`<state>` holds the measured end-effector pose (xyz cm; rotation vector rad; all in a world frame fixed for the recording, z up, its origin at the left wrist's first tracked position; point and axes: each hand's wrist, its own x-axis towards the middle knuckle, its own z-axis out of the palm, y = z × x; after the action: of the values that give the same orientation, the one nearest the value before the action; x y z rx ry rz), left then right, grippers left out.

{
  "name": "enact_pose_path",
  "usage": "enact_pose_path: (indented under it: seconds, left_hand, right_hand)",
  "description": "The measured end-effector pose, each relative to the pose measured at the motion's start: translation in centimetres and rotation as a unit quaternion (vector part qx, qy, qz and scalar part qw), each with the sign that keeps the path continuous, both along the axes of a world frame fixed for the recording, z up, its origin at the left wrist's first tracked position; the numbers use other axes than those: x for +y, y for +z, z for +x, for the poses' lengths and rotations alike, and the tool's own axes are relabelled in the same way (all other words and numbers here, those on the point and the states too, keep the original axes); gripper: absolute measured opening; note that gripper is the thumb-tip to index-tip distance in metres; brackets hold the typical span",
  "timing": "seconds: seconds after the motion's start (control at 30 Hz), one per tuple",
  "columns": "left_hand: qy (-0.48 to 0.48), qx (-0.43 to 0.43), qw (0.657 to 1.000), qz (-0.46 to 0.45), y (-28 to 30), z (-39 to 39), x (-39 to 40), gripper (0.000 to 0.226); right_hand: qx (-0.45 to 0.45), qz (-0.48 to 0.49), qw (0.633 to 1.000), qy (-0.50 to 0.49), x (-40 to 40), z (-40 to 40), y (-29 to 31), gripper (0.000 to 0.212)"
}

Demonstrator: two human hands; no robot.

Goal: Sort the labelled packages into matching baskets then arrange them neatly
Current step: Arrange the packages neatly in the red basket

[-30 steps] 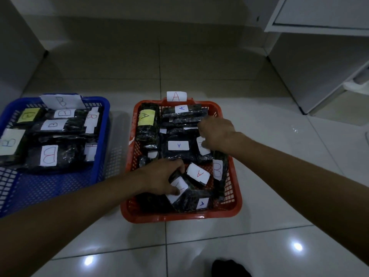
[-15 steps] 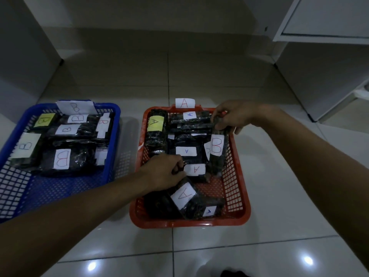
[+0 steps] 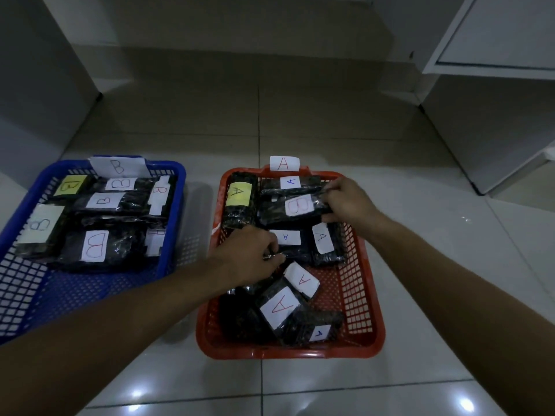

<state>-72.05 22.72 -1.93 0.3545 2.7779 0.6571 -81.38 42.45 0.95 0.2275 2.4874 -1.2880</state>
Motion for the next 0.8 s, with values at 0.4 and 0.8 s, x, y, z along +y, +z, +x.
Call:
enact_pose_path:
  seconds: [0.4,0.8]
  left_hand:
    - [-0.119,-0.125,0.985,-0.028,0.0,2.7,0.1,0.055]
    - [-0.096,-0.138,0.986,-0.017,-0.5,2.4,-0.2,0.056]
  right_hand:
    - [0.232,0.327,0.887,0.227,-0.7,2.2,-3.3,0.045]
    - [0.245,0.370,0.862,0.244,-0.2,1.9,-3.4,0.057]
